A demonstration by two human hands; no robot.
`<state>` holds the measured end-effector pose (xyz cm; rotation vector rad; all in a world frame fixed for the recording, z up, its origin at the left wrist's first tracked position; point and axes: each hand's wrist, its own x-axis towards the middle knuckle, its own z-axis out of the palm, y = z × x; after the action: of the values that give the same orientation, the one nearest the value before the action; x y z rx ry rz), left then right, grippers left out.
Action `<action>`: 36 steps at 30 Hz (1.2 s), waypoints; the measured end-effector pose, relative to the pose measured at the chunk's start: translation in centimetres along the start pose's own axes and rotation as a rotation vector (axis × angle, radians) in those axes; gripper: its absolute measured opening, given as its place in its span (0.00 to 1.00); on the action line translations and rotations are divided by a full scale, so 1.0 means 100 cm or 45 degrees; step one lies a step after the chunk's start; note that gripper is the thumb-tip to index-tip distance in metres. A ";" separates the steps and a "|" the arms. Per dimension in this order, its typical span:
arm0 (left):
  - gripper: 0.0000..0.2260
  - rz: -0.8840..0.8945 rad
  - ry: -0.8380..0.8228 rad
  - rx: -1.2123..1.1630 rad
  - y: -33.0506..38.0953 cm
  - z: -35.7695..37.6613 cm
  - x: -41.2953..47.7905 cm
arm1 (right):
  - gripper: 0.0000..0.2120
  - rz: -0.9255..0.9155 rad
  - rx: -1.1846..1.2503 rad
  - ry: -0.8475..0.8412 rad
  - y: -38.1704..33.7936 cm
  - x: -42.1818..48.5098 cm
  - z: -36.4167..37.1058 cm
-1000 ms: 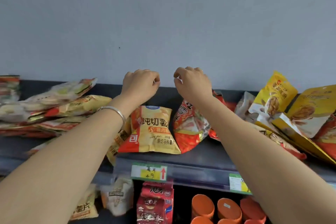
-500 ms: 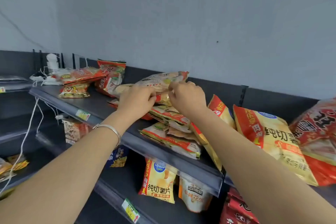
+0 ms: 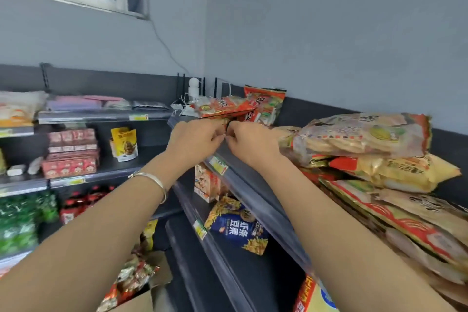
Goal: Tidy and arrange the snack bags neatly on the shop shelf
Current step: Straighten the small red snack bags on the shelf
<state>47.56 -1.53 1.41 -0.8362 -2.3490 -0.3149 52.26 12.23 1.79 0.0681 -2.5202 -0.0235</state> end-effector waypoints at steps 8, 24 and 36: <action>0.10 -0.034 -0.104 0.104 -0.106 0.048 0.044 | 0.11 0.056 0.104 -0.128 -0.024 0.094 0.094; 0.11 0.206 -0.169 -0.138 -0.227 0.188 0.232 | 0.18 0.647 0.197 -0.064 0.054 0.234 0.193; 0.17 0.183 -0.179 -0.182 -0.243 0.274 0.330 | 0.23 0.732 -0.250 -0.008 0.121 0.329 0.257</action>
<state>-0.98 6.98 0.24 -1.1222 -2.4004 -0.3778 10.07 22.56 0.35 -0.7311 -2.4389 -0.0381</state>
